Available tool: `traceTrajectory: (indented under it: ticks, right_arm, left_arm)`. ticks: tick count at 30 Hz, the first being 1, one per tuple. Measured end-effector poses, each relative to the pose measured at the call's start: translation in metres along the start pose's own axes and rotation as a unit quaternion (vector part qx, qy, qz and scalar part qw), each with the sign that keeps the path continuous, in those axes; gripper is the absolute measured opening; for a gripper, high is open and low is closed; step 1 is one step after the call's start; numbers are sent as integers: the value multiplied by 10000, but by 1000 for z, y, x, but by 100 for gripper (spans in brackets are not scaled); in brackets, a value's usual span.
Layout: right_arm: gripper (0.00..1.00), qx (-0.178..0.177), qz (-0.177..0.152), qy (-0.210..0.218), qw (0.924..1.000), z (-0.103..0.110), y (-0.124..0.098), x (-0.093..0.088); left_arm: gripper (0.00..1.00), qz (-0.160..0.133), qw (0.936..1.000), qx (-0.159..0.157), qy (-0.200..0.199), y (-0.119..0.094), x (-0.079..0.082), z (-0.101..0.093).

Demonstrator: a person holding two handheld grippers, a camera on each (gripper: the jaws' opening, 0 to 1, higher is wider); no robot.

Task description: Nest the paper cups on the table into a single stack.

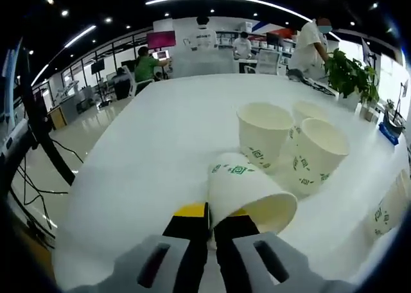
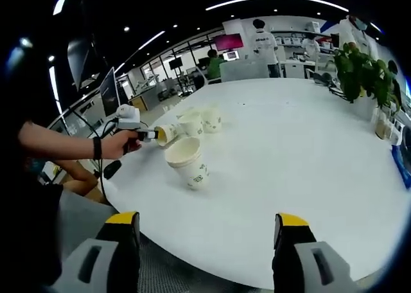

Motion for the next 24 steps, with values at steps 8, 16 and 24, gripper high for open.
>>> traceTrajectory:
  ticks: [8,16,24]
  right_arm:
    - [88,23,18,-52,10000,3,2,-2]
    - [88,80,86,-141,9998,3,5,-5]
    - [88,151,153,-327,9992,8,7,-6]
  left_arm:
    - [0,3,9998,-171,142,-15,5,1]
    - [0,19,9975,-510,489,-33,9,0]
    - [0,61,9832,-1375,1197,-58,25,-21]
Point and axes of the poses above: the point that each gripper's makers call its tool centre point, and the gripper's own axes: y roughly forward along the fingers, z roughly to its left, x roughly out of its top, the point moved 4 cm from there along -y, roughly backward along the fingers, and after that the axes turned 7 degrees about -z, right-handed, at the moved point
